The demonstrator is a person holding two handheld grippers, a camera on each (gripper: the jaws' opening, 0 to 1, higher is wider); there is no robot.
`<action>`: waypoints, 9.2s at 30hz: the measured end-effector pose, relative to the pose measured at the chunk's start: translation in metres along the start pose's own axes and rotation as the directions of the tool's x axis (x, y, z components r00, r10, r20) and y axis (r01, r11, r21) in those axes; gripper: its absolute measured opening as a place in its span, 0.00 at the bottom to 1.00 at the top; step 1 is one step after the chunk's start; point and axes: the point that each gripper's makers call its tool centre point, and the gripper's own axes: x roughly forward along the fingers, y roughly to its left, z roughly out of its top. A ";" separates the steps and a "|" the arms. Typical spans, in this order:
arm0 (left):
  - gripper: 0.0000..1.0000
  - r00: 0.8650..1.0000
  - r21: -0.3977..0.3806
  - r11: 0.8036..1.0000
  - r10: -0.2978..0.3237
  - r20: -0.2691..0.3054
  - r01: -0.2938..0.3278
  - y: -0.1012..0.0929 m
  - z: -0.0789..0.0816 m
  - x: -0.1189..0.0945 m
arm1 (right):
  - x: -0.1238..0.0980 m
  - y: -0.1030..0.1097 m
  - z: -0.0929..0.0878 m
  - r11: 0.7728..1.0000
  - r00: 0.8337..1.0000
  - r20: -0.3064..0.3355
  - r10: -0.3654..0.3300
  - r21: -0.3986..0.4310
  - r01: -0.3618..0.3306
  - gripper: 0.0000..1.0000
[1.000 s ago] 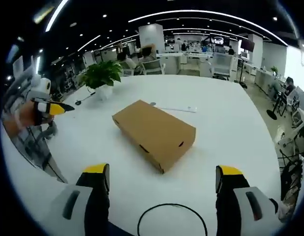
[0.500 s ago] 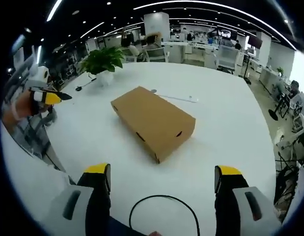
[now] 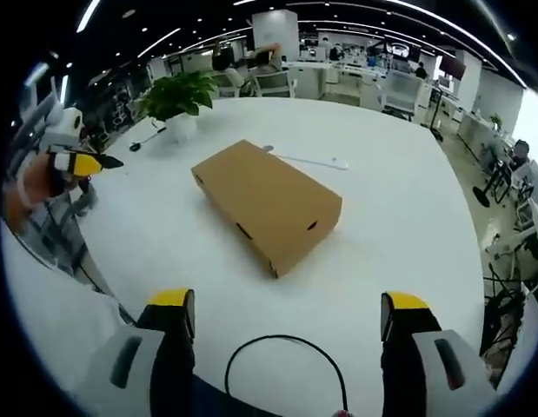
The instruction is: Operate the shoe box by opening the lid, removing the specified soft item, and placing it in the target area until the item is outside and the box remains undamaged.
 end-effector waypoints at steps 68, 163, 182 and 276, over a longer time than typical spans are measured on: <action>0.99 1.000 -0.035 0.999 0.003 0.018 -0.002 0.008 0.004 0.009 | 0.051 0.014 0.028 0.826 0.966 0.212 0.149 0.510 -0.240 0.89; 0.98 0.998 0.050 0.998 0.035 -0.057 -0.033 0.001 -0.006 0.008 | 0.131 -0.021 0.025 0.797 0.974 0.094 0.204 0.562 -0.221 0.73; 0.98 0.996 0.049 0.998 0.048 -0.078 -0.045 0.000 -0.010 0.012 | 0.144 -0.023 0.021 0.765 0.971 0.093 0.220 0.601 -0.231 0.67; 0.95 0.990 0.077 0.997 0.038 -0.133 -0.028 -0.044 -0.026 0.031 | 0.158 -0.010 0.032 0.588 0.879 0.298 0.373 0.656 -0.472 0.51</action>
